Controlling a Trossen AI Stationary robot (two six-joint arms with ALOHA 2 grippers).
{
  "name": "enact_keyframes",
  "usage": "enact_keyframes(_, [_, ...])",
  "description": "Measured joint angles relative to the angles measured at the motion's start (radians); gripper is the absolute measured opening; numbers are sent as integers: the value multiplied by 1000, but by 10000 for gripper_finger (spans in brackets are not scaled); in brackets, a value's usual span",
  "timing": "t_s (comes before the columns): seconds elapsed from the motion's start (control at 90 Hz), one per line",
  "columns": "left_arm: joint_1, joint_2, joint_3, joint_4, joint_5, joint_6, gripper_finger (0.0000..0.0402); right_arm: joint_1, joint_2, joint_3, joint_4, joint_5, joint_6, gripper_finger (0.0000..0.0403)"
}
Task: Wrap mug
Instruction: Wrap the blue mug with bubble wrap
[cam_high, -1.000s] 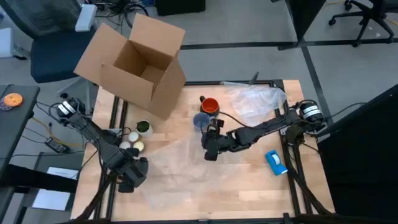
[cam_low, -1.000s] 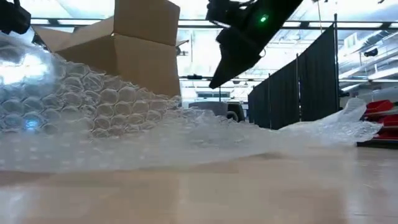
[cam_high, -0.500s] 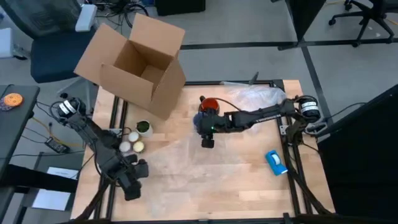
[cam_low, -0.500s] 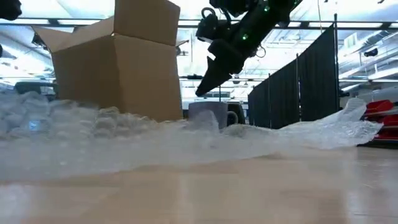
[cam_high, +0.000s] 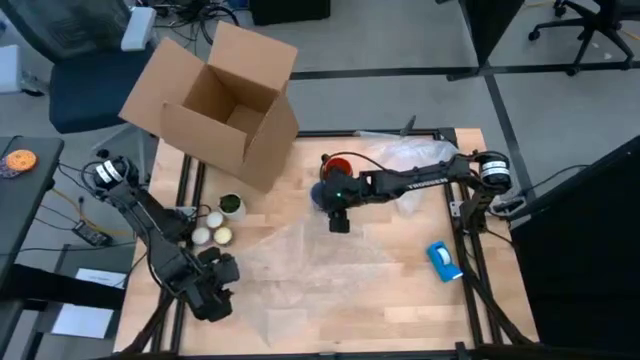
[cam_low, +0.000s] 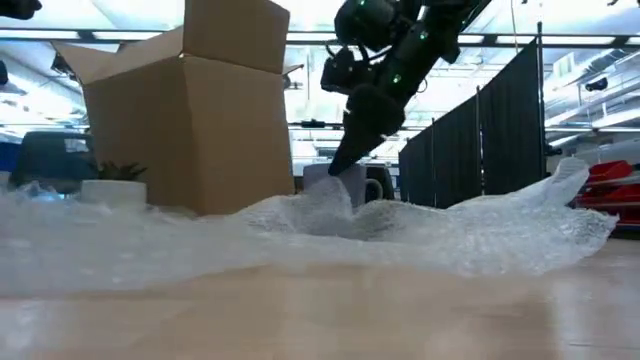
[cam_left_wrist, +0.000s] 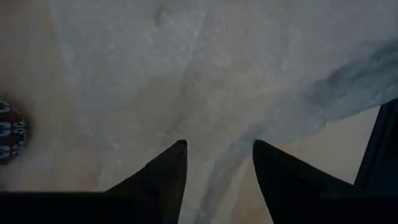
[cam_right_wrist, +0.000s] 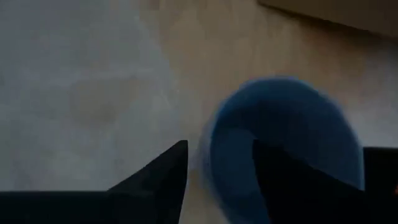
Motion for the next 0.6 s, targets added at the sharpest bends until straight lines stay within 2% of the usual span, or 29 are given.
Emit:
enact_keyframes(0.167, [0,1,0,6,-2,7,163,-5,24,0,-12,3,23,131])
enact_keyframes(0.356, [0,0,0,11,-53,67,163,-5,30,0,32,0,43,102])
enact_keyframes(0.6, [0,1,0,11,-82,140,163,8,30,0,38,-1,44,15])
